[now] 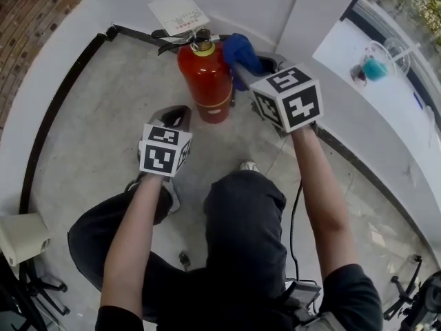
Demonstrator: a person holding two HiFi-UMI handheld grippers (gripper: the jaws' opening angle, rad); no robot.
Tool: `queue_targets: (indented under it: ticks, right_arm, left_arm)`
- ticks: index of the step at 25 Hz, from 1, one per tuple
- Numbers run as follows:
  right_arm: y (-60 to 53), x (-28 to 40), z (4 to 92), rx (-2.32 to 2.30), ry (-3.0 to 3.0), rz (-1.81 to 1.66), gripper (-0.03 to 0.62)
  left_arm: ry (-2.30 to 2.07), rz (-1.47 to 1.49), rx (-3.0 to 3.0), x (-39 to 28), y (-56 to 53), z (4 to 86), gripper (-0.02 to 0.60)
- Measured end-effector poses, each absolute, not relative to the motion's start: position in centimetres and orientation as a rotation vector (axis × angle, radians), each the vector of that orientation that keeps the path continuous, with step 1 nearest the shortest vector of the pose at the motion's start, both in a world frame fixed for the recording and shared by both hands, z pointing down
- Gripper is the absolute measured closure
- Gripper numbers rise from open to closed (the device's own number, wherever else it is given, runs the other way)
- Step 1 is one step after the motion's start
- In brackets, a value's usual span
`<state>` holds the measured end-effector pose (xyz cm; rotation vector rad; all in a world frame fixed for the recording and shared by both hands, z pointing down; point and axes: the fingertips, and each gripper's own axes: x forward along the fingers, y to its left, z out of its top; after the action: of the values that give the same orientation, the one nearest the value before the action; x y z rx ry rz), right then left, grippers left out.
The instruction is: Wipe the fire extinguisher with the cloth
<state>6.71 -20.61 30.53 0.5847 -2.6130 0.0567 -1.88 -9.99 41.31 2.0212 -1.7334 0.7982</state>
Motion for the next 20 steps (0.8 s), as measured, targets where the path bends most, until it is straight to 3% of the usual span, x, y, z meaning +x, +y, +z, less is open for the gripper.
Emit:
queue_targets:
  ticks: [7, 20]
  right_arm:
    - [-17.3, 2.9, 28.3, 0.464, -2.616, -0.059, 0.523]
    - [-17.5, 6.6, 35.4, 0.589, -2.633, 0.251, 0.523]
  left_arm:
    - [-1.733, 0.756, 2.032, -2.3, -8.8, 40.1, 0.577]
    - [-1.663, 0.738, 2.016, -1.6, -9.3, 42.2, 0.577]
